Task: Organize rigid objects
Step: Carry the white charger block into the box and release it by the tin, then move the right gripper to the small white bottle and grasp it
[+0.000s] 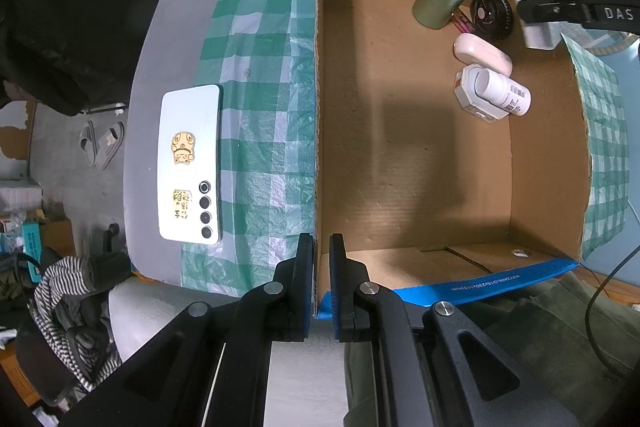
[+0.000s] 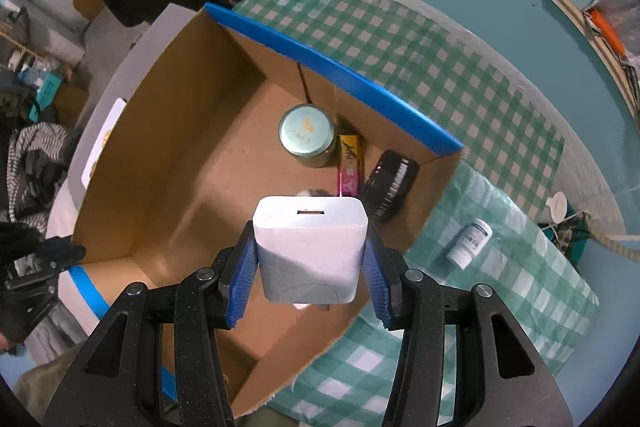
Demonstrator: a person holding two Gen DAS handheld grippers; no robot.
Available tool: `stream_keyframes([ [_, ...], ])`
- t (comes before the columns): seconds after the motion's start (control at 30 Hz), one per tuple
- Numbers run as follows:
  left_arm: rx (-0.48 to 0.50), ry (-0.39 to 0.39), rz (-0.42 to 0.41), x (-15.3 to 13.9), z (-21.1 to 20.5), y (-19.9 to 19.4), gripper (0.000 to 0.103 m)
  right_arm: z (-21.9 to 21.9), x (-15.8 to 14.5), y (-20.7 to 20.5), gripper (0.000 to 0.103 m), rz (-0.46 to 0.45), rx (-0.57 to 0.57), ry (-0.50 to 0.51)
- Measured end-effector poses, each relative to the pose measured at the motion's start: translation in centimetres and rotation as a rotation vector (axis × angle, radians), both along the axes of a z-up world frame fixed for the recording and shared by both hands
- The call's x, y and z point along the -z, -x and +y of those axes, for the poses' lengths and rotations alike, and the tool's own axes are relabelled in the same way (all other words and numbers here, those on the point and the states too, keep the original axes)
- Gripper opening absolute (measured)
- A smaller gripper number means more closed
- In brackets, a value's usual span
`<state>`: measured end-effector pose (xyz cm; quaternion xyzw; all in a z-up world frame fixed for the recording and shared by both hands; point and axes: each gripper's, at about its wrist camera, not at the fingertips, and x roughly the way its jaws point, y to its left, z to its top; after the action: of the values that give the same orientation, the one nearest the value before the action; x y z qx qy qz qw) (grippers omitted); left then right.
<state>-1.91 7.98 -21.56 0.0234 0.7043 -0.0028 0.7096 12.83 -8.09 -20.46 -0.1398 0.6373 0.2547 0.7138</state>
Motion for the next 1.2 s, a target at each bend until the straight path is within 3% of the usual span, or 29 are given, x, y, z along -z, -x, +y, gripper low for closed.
stream_keyframes([
  [0.37,0.001,0.0,0.001,0.0,0.1,0.0,0.007,0.5,1.2,-0.1,0.049,0.02,-0.004,0.016],
  [1.2,0.004,-0.001,0.004,0.0,0.1,0.0,0.007,-4.4,-3.4,-0.5,0.053,-0.041,0.086,-0.017],
])
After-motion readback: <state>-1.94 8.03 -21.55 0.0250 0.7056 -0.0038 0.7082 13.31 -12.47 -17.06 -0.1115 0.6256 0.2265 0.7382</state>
